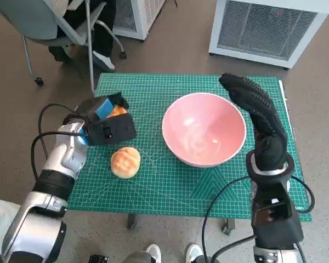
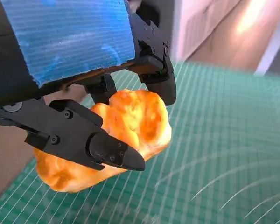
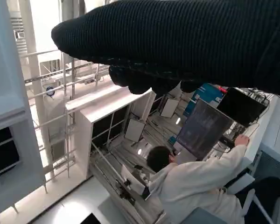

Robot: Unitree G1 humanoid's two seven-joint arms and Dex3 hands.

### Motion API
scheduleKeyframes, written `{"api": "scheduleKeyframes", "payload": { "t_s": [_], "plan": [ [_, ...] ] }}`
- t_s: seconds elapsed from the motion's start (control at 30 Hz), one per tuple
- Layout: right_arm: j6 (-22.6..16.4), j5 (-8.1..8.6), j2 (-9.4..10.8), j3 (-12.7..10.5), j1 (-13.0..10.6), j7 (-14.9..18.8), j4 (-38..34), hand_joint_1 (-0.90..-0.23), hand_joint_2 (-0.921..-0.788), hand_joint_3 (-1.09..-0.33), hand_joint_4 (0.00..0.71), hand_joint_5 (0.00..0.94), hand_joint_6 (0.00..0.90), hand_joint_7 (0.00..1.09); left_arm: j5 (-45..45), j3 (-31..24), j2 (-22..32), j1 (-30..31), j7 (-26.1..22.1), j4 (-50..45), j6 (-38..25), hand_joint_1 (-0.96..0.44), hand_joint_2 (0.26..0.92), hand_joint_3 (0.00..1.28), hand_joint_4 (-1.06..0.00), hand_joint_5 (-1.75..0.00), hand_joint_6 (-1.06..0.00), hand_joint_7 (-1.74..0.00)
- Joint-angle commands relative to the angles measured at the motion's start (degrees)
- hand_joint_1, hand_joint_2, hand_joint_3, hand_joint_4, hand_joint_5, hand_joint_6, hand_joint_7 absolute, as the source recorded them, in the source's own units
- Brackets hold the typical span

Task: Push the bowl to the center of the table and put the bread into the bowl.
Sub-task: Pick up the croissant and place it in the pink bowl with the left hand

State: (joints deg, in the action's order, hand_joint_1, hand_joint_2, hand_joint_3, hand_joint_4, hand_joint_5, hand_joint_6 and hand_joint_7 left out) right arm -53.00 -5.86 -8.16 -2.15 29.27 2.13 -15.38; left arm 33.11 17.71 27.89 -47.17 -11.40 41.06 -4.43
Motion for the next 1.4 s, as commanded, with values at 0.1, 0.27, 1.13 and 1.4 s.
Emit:
{"api": "scheduleKeyframes", "payload": {
  "t_s": [0.1,0.27,1.13,1.4],
  "plan": [
    [0.4,0.46,0.0,0.2,-1.6,0.0,0.3,-0.350,-0.921,-0.562,0.398,0.013,-0.001,0.92,-0.3,-1.7,1.0,1.1,1.5,-8.2,0.4,0.00,0.919,0.07,-0.73,-1.20,-0.61,-1.11],
    [0.5,0.84,-0.2,0.2,-1.8,0.2,0.6,-0.356,-0.921,-0.565,0.398,0.014,-0.001,0.92,-1.0,-3.3,0.4,1.9,1.3,-15.6,-0.6,0.00,0.920,0.04,-0.75,-1.13,-0.63,-1.13],
    [0.8,0.95,-0.5,0.1,-2.8,0.2,2.4,-0.358,-0.921,-0.565,0.399,0.017,-0.001,0.92,0.8,3.2,-10.2,-2.7,2.1,-23.9,10.0,0.00,0.920,0.03,-0.78,-1.09,-0.62,-1.15],
    [0.9,1.46,-0.8,0.0,-3.4,0.3,3.2,-0.357,-0.921,-0.564,0.398,0.018,-0.001,0.92,1.3,5.5,-13.3,-5.6,3.5,-15.0,15.1,0.00,0.920,0.06,-0.74,-1.09,-0.59,-1.22]
  ]
}}
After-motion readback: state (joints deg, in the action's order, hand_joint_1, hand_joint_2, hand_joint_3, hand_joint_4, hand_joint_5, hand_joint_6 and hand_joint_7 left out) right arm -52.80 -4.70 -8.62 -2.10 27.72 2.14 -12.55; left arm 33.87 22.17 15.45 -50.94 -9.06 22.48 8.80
